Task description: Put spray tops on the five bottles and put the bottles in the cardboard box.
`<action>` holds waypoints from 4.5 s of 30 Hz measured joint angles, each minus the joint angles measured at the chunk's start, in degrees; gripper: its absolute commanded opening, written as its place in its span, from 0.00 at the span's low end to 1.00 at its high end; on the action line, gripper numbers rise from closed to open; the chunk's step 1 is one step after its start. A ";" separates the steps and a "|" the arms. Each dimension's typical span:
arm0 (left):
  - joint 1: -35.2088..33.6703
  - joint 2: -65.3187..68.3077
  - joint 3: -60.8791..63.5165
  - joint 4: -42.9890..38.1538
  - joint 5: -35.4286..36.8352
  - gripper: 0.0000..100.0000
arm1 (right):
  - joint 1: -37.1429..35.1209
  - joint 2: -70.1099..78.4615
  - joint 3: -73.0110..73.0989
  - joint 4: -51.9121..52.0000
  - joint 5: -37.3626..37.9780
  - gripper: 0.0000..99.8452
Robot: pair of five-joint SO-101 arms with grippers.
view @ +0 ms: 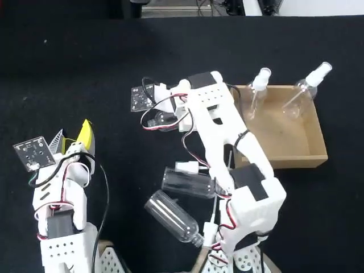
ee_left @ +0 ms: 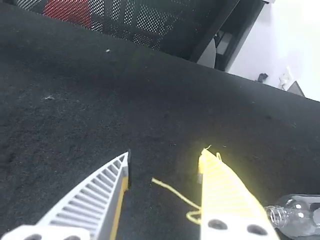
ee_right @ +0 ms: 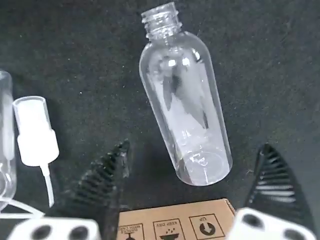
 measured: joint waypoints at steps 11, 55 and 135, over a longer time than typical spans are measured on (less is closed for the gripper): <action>0.00 0.00 0.00 0.00 0.00 0.21 | -0.97 8.62 -2.11 -0.53 1.23 0.34; 0.00 0.00 0.00 0.00 0.00 0.21 | -5.54 20.48 -15.38 -1.05 -18.99 0.04; 22.24 0.00 -12.66 28.13 -17.49 0.21 | 31.03 -67.52 74.29 2.02 0.26 0.01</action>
